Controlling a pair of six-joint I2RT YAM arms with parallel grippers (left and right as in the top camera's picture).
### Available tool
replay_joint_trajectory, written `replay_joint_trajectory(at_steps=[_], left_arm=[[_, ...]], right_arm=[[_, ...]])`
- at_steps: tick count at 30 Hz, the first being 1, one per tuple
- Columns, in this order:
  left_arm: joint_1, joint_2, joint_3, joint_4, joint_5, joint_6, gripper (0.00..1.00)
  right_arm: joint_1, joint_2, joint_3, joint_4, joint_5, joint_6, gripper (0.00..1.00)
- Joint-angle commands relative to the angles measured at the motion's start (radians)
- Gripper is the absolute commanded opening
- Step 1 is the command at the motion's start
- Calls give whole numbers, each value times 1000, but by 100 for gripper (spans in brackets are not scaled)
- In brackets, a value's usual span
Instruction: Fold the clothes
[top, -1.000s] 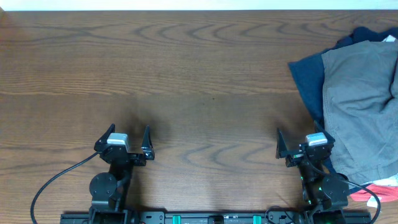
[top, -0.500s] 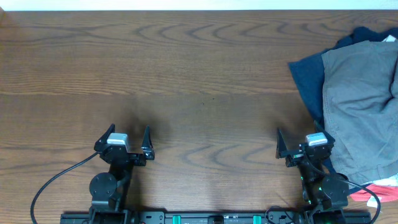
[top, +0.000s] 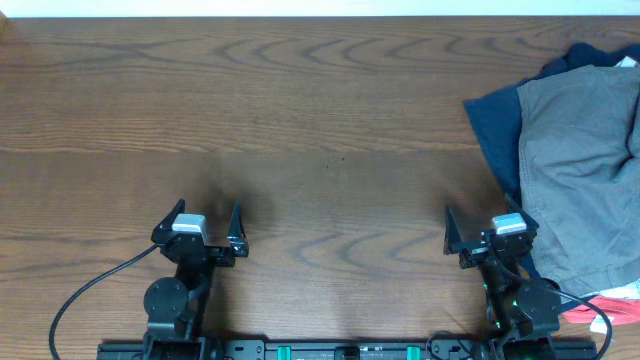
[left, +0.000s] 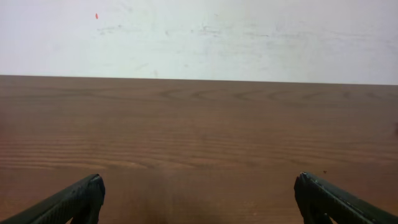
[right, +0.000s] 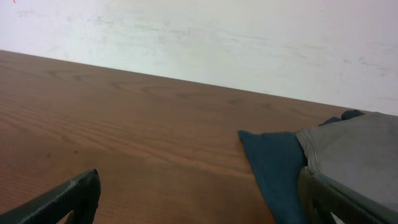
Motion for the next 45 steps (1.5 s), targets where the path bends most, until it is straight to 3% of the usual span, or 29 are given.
replay_joint_trajectory(at_steps=[1,27,32,35,38,45], left_arm=[[5,-6,-21,-26,-1,14,98],[5,-6,-21,-26,0,14,98],[5,-6,-21,-17,-1,14,98],[5,-5,-14,-12,0,-84,98],[5,2,13,-43,31,-137,98],[4,111,143,-118,61,-138,98]], right_arm=[[-10,-5,-3,-2,-7,9,99],[-9,-5,-3,6,-12,10,99],[-10,-5,-3,4,-33,78,99],[-10,-1,4,0,-25,91,99],[-10,19,38,-35,8,92,99],[-10,197,229,-190,67,151,99]])
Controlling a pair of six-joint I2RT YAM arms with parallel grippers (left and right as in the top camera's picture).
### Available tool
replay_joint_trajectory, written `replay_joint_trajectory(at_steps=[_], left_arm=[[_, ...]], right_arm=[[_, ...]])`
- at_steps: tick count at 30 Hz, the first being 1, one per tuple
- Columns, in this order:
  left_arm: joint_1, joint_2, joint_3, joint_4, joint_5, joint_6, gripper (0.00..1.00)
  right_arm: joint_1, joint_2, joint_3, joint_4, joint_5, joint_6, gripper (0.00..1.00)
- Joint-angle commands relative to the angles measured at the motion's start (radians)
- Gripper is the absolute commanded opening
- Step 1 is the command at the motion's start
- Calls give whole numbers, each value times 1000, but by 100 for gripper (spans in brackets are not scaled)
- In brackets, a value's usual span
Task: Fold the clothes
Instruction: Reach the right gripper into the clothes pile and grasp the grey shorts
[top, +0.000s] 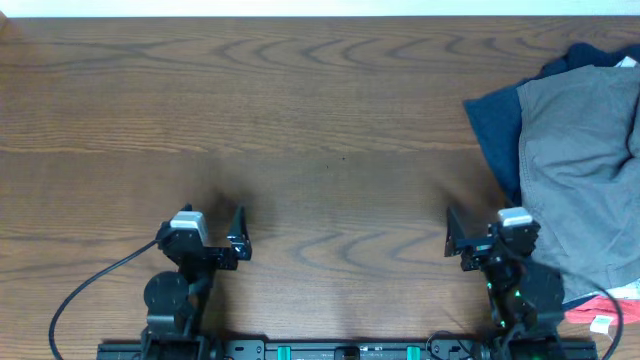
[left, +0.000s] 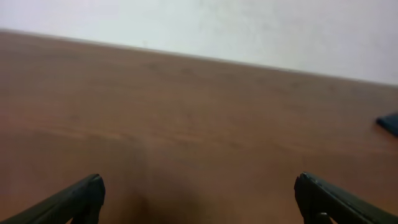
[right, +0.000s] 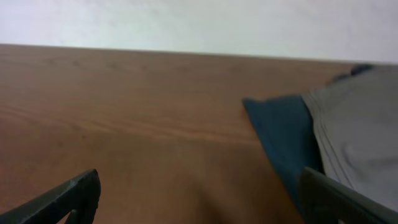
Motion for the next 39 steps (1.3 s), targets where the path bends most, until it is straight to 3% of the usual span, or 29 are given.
replay_joint_trajectory(at_steps=[1,13,17,21,25,28,35,39], left_arm=[[4,79,119,-43,22,-21,98],[4,629,614,-468,22,-17,98],[4,793,742,-607,22,-17,98],[4,875,779,-650,22,-18,98],[4,904,779,-658,22,-18,98],[4,907,779,-657,22,-18,98],[4,907,779,-657,22,-18,98],[4,907,779,-657,22,-18,98]], right_arm=[[-10,116,130,-39,43,40,99],[-67,817,660,-407,89,1,99],[-72,997,801,-456,78,-4,99],[-95,1098,821,-423,211,-14,99],[-171,1224,821,-420,431,109,99],[-228,1320,821,-388,450,145,94],[-262,1461,821,-296,441,153,58],[-261,1471,821,-293,436,179,13]])
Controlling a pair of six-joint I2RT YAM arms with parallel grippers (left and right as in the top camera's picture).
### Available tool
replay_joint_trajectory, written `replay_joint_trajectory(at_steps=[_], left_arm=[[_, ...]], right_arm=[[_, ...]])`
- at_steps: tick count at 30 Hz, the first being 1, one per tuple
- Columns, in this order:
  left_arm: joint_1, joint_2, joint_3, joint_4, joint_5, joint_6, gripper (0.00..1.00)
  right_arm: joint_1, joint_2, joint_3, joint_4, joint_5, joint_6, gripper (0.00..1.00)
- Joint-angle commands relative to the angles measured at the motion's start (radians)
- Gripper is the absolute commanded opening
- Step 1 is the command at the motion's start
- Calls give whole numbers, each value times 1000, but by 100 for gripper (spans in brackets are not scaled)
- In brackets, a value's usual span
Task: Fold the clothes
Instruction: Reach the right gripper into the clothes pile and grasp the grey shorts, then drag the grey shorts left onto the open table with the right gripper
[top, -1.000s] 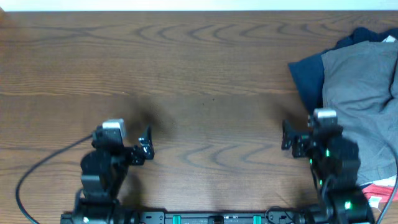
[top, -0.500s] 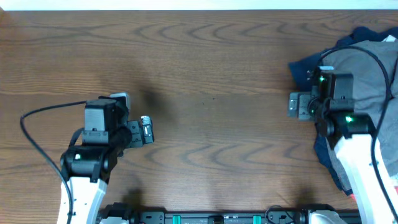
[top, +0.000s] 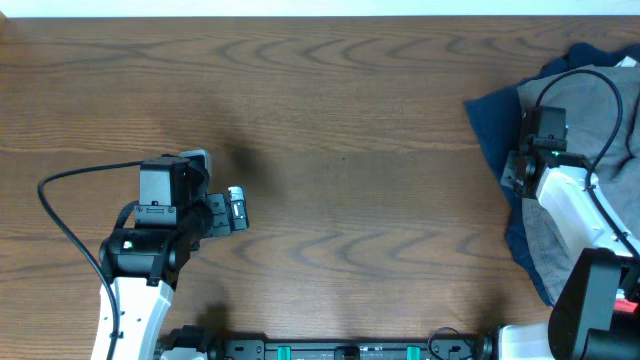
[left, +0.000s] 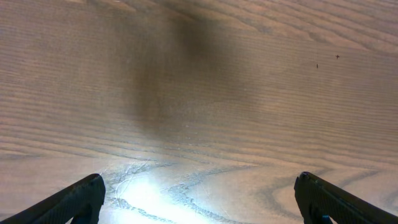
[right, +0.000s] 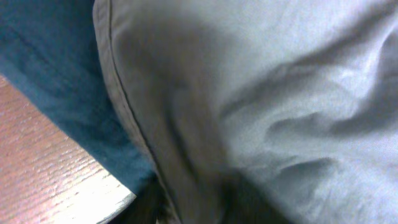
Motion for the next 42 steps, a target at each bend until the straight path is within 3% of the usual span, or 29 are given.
replay_joint_trajectory(at_steps=[1,10,15,20,25,30,39,40,42], left_arm=[[4,0,22,-3,13,-2,98],[4,0,22,-1,13,-2,98],[4,0,22,1,13,-2,98],[4,0,22,8,13,-2,98],[4,0,22,11,13,-3,98],[4,0,22,12,13,-3,98],[4,0,22,15,16,-5,98],[4,0,22,15,18,-5,98],[4,0,22,14,18,-5,98]], right_arm=[[-4,-5,13,2,21,34,2],[-4,-185,140,-77,6,22,1],[-3,-296,313,-163,-341,-65,1],[52,-317,319,-259,-676,-133,1],[199,-297,274,-300,-822,-151,2],[393,-246,243,-232,-830,-148,7],[651,-62,240,25,-713,37,1],[658,-57,240,24,-668,65,4],[663,-58,240,-13,-494,155,22]])
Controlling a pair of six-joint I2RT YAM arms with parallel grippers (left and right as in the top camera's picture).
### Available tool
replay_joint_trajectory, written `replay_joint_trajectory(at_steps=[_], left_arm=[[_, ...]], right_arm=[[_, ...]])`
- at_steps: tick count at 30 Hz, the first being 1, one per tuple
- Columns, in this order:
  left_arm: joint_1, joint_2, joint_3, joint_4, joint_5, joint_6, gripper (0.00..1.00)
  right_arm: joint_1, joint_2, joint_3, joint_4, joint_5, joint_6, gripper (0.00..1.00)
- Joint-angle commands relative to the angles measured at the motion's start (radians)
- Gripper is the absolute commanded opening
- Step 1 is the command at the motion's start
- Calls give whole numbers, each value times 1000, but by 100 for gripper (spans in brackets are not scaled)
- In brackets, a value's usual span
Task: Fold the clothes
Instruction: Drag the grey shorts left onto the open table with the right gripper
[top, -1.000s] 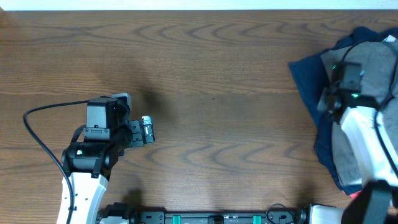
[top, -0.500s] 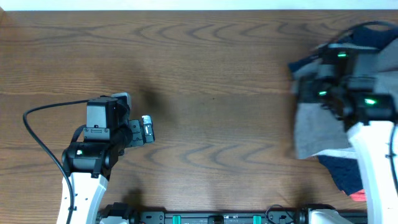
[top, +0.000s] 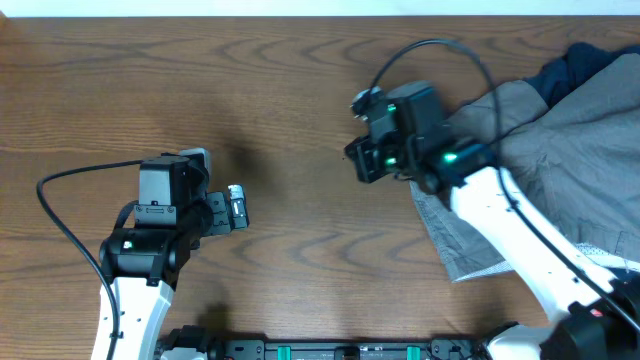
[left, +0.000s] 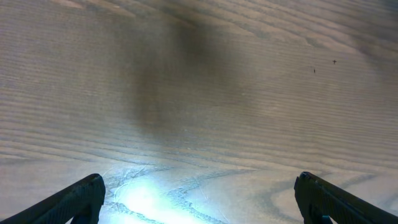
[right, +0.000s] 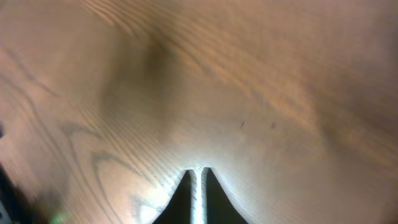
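Note:
The grey garment (top: 468, 232) lies stretched from the pile at the right edge towards the table's middle, its front corner flat on the wood. My right gripper (top: 354, 160) is over the middle of the table at the garment's leading end. In the right wrist view its fingers (right: 198, 177) stand shut, with only a thin pale strip between them and bare wood beyond. A dark blue garment (top: 568, 62) shows at the back right. My left gripper (top: 236, 208) hangs open over bare table at the left; nothing lies between its fingertips (left: 199, 205).
More grey cloth (top: 600, 150) is heaped at the right edge, with a scrap of white label (top: 625, 268) near the front right. Cables loop off both arms. Wooden tabletop (top: 300, 80) spreads between and behind the arms.
My right arm was over the grey cloth at the right edge; now it is near the table's middle, shut, and the grey garment has come left with it. The left arm has not moved.
Both grippers rested open at the front edge, the clothes heaped at the right. Then both were slightly turned. Later the left was raised over bare table and the right was down on the grey cloth. Now that cloth trails from the right gripper towards the middle.

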Motion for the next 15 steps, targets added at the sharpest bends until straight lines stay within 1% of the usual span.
replay_joint_trajectory(at_steps=[1,3,4,6,9,10,12,14,15], left_arm=[[4,0,22,-3,15,-2,98],[4,0,22,-3,15,-2,98],[4,0,22,-3,15,-2,98],[4,0,22,-3,15,-2,98],[4,0,22,-3,15,-2,98],[4,0,22,-3,15,-2,98],[4,0,22,-3,15,-2,98],[4,0,22,-3,15,-2,98],[4,0,22,-3,15,-2,98]], right_arm=[[9,-6,-2,-43,275,146,30],[4,-9,-2,-96,408,154,43],[3,-9,-2,-121,448,153,45],[3,-8,-3,-196,538,164,46],[3,-8,-13,-270,630,248,52],[3,-8,-19,-285,645,269,52],[3,-2,-41,-299,660,313,56],[3,6,-74,-284,686,363,65],[3,12,-95,-266,707,396,66]])
